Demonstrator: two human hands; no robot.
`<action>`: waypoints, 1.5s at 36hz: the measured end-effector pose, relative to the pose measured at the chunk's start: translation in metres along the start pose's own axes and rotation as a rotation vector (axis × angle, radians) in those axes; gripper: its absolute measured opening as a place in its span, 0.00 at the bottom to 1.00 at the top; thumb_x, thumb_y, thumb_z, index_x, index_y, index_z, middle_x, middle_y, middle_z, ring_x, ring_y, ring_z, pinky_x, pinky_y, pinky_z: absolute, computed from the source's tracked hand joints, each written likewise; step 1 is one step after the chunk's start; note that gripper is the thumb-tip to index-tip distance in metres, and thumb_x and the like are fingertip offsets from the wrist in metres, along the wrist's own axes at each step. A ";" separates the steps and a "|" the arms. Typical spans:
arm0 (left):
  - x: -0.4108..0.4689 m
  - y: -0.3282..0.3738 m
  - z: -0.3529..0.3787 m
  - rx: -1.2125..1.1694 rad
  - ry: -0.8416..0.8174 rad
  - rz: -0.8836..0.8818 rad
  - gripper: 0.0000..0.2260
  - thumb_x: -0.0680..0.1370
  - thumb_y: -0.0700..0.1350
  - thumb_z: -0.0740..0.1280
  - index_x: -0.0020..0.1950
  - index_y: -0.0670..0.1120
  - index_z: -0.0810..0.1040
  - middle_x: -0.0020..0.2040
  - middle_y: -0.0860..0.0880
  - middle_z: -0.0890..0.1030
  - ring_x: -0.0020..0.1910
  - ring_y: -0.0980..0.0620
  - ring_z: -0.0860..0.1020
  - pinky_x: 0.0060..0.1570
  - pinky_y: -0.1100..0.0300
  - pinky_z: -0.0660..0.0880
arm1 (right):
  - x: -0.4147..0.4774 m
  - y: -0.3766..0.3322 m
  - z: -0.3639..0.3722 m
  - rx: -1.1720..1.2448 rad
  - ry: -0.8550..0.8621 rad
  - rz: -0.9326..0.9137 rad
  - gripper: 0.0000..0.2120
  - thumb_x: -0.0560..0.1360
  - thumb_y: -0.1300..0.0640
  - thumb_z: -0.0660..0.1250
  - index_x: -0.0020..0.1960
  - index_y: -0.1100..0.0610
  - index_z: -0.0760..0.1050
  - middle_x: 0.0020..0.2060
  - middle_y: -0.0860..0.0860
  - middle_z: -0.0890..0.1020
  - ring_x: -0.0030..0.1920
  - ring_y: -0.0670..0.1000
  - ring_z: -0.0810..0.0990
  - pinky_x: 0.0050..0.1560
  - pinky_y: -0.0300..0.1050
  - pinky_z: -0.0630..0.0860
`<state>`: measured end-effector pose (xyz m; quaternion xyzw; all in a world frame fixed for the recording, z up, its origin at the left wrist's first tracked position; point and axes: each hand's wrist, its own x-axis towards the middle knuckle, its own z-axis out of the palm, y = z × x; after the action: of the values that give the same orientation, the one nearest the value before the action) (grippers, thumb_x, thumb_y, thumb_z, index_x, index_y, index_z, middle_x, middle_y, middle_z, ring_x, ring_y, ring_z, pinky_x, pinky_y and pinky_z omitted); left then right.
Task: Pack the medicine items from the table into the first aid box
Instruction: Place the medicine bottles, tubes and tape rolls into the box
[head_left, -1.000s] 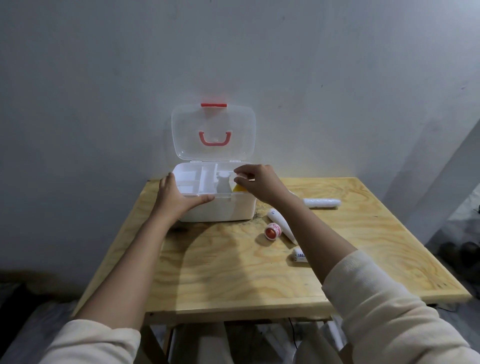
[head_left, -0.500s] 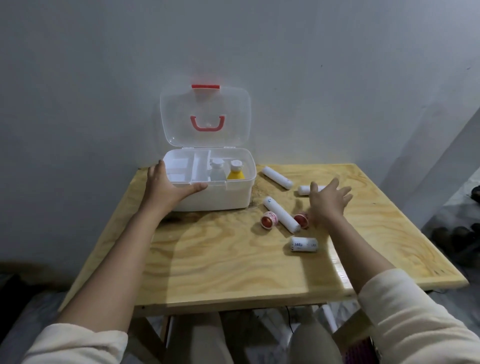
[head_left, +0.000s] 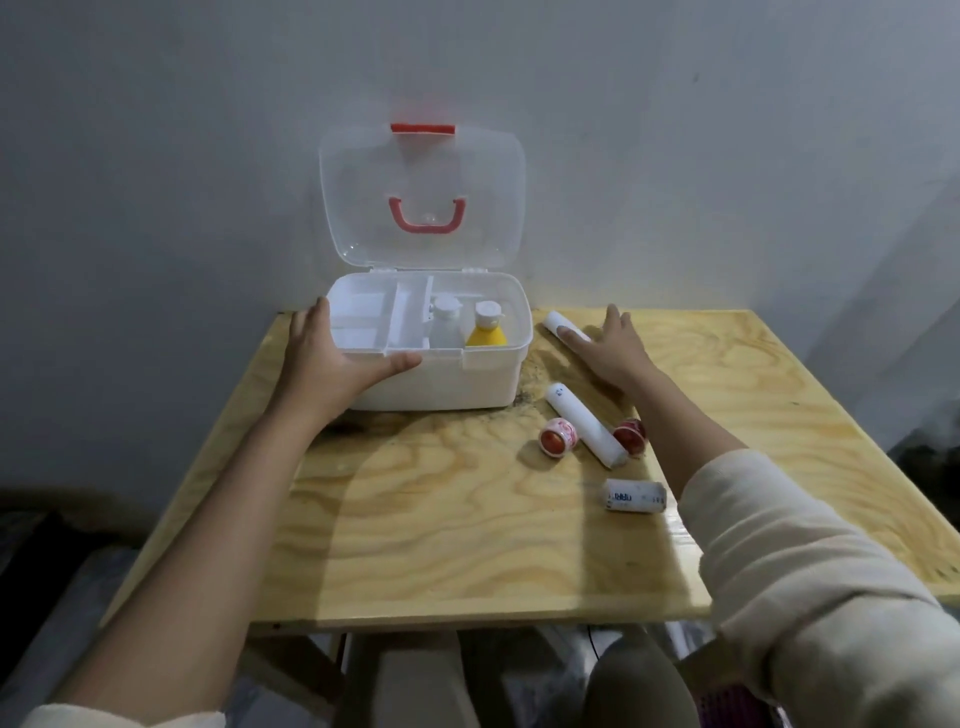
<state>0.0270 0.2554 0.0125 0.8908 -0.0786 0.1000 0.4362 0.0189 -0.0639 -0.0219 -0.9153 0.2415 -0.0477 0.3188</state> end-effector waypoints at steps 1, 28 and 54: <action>0.000 0.000 0.000 0.000 0.000 -0.001 0.47 0.60 0.61 0.79 0.73 0.48 0.64 0.71 0.47 0.66 0.70 0.48 0.66 0.67 0.52 0.67 | 0.002 -0.002 0.002 -0.014 -0.013 -0.030 0.47 0.68 0.30 0.59 0.75 0.57 0.47 0.75 0.58 0.55 0.74 0.61 0.58 0.71 0.59 0.60; 0.001 -0.001 -0.002 -0.028 -0.046 -0.026 0.53 0.59 0.64 0.78 0.77 0.47 0.59 0.75 0.47 0.62 0.74 0.47 0.62 0.71 0.47 0.65 | -0.026 -0.029 -0.018 0.052 0.145 -0.267 0.14 0.75 0.56 0.66 0.57 0.62 0.70 0.49 0.57 0.75 0.44 0.53 0.69 0.34 0.40 0.63; 0.002 -0.004 0.002 -0.121 -0.020 -0.005 0.49 0.59 0.59 0.80 0.75 0.49 0.63 0.72 0.48 0.65 0.70 0.48 0.66 0.65 0.53 0.68 | -0.041 -0.095 -0.016 0.570 -0.032 -0.479 0.14 0.73 0.60 0.68 0.56 0.56 0.69 0.52 0.54 0.76 0.54 0.54 0.77 0.57 0.52 0.77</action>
<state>0.0299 0.2567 0.0088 0.8639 -0.0868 0.0852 0.4888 0.0177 0.0108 0.0512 -0.8211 -0.0073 -0.1721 0.5442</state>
